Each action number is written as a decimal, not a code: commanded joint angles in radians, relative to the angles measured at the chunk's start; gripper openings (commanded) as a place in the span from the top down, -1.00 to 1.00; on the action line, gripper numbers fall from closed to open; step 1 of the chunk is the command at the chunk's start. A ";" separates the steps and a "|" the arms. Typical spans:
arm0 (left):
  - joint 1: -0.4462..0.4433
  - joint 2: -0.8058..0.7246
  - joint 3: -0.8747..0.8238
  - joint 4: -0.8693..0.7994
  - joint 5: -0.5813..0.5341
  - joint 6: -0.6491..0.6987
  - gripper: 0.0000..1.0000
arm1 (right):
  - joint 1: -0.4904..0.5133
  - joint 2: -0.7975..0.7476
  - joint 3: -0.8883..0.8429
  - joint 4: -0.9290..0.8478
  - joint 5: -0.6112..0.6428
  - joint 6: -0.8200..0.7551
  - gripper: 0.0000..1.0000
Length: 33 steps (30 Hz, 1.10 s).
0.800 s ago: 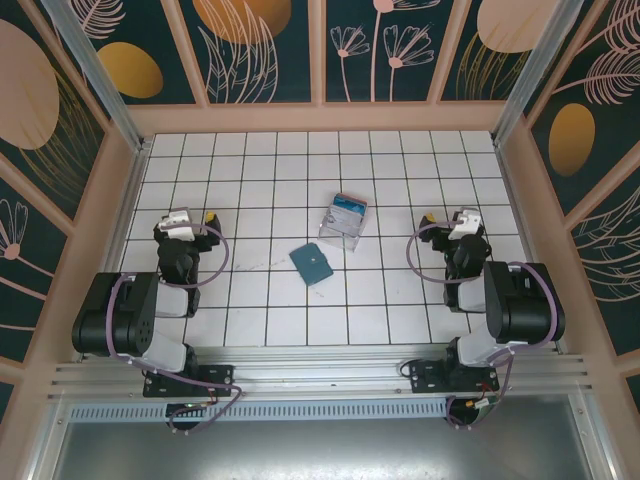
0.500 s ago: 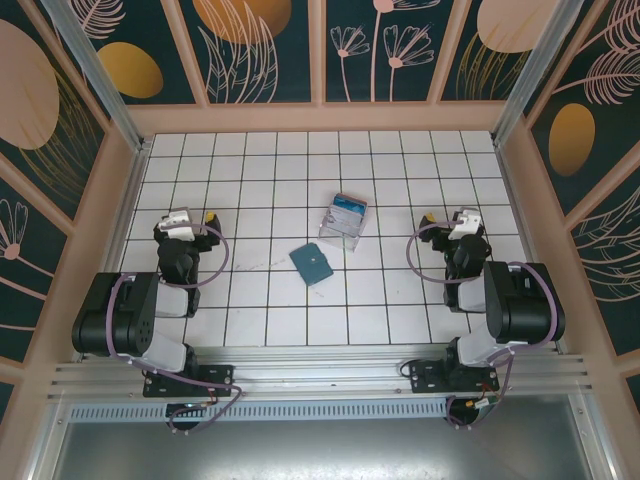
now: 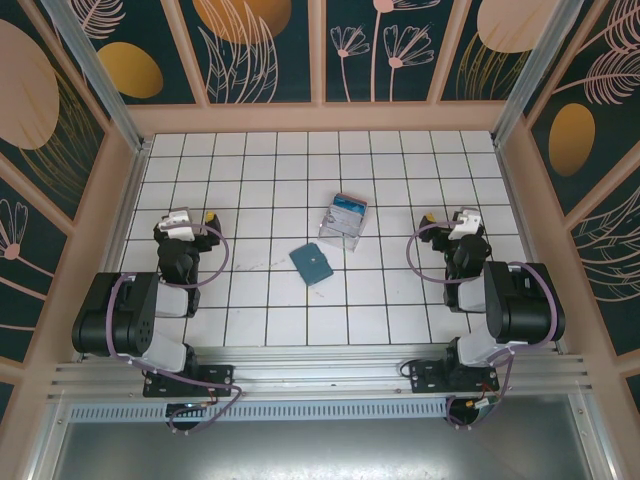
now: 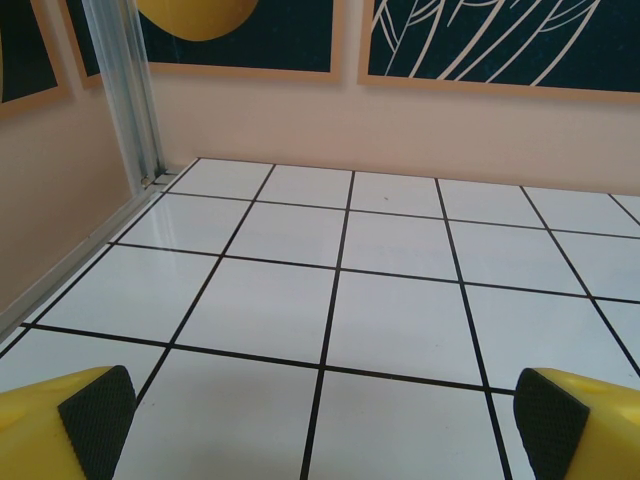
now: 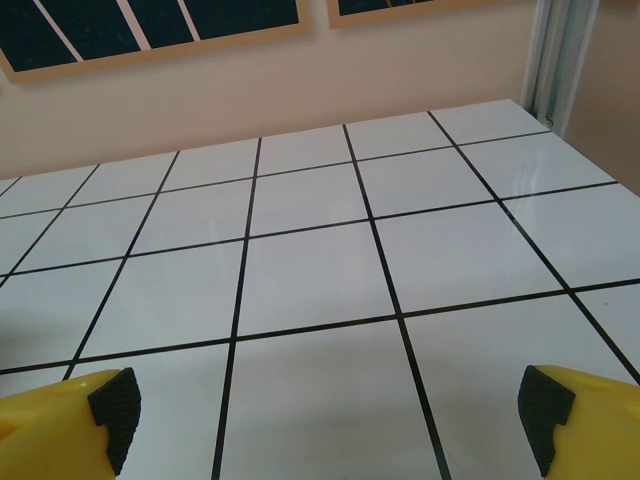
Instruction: Put the credit cards into the card holder
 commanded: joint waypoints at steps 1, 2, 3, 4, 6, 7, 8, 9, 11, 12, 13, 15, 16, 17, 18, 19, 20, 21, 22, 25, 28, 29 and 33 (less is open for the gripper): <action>0.007 0.006 0.013 0.010 0.014 0.012 -0.97 | -0.001 0.002 0.019 0.007 -0.019 -0.014 -0.98; 0.007 0.006 0.012 0.011 0.014 0.013 -0.98 | -0.002 0.003 0.019 0.007 -0.019 -0.014 -0.98; 0.007 0.005 0.012 0.010 0.014 0.013 -0.98 | -0.001 0.003 0.019 0.007 -0.019 -0.013 -0.98; 0.008 0.005 0.013 0.010 0.013 0.012 -0.98 | -0.002 0.002 0.018 0.007 -0.020 -0.013 -0.98; 0.007 0.006 0.012 0.010 0.014 0.012 -0.98 | -0.002 0.003 0.018 0.007 -0.021 -0.013 -0.98; 0.007 0.006 0.014 0.008 0.014 0.011 -0.98 | -0.002 0.003 0.018 0.007 -0.021 -0.013 -0.98; 0.007 0.007 0.013 0.008 0.014 0.011 -0.98 | -0.002 0.003 0.019 0.007 -0.020 -0.013 -0.98; 0.008 0.007 0.014 0.008 0.014 0.011 -0.98 | -0.002 0.002 0.019 0.007 -0.021 -0.013 -0.98; 0.007 0.004 0.011 0.013 0.009 0.011 -0.97 | -0.003 0.003 0.016 0.008 -0.021 -0.013 -0.98; 0.007 0.001 0.011 0.011 -0.001 0.009 -0.98 | 0.000 -0.010 0.018 0.003 -0.022 -0.017 -0.98; 0.007 -0.011 0.020 -0.014 -0.016 0.003 -0.98 | 0.010 -0.053 0.030 -0.058 -0.015 -0.025 -0.98; 0.007 -0.072 0.065 -0.138 -0.036 -0.011 -0.98 | 0.020 -0.165 0.117 -0.326 0.022 0.007 -0.98; 0.007 -0.114 0.113 -0.272 -0.056 -0.033 -0.98 | 0.018 -0.214 0.185 -0.497 0.019 0.033 -0.98; 0.007 -0.151 0.170 -0.412 -0.085 -0.079 -0.98 | 0.018 -0.252 0.245 -0.633 0.011 0.054 -0.98; 0.007 -0.173 0.218 -0.517 -0.112 -0.132 -0.98 | 0.018 -0.279 0.285 -0.714 0.001 0.074 -0.98; 0.007 -0.194 0.271 -0.619 -0.129 -0.187 -0.98 | 0.016 -0.307 0.310 -0.775 -0.017 0.108 -0.98; 0.007 -0.203 0.313 -0.699 -0.123 -0.222 -0.98 | 0.011 -0.330 0.326 -0.829 -0.055 0.159 -0.98; 0.007 -0.206 0.343 -0.747 -0.092 -0.232 -0.98 | 0.004 -0.341 0.347 -0.882 -0.080 0.216 -0.98; 0.007 -0.207 0.379 -0.803 -0.041 -0.243 -0.98 | -0.003 -0.344 0.364 -0.927 -0.127 0.265 -0.98; 0.008 -0.222 0.426 -0.898 0.113 -0.346 -0.98 | 0.001 -0.334 0.387 -0.977 -0.334 0.334 -0.97; 0.001 -0.233 0.443 -0.981 0.289 -0.434 -0.98 | 0.103 -0.342 0.408 -1.054 -0.355 0.372 -0.93; -0.013 -0.230 0.451 -1.017 0.348 -0.443 -0.97 | 0.163 -0.340 0.432 -1.106 -0.329 0.364 -0.85; -0.134 -0.227 0.456 -1.153 0.402 -0.442 -0.97 | 0.387 -0.258 0.559 -1.324 -0.236 0.326 -0.75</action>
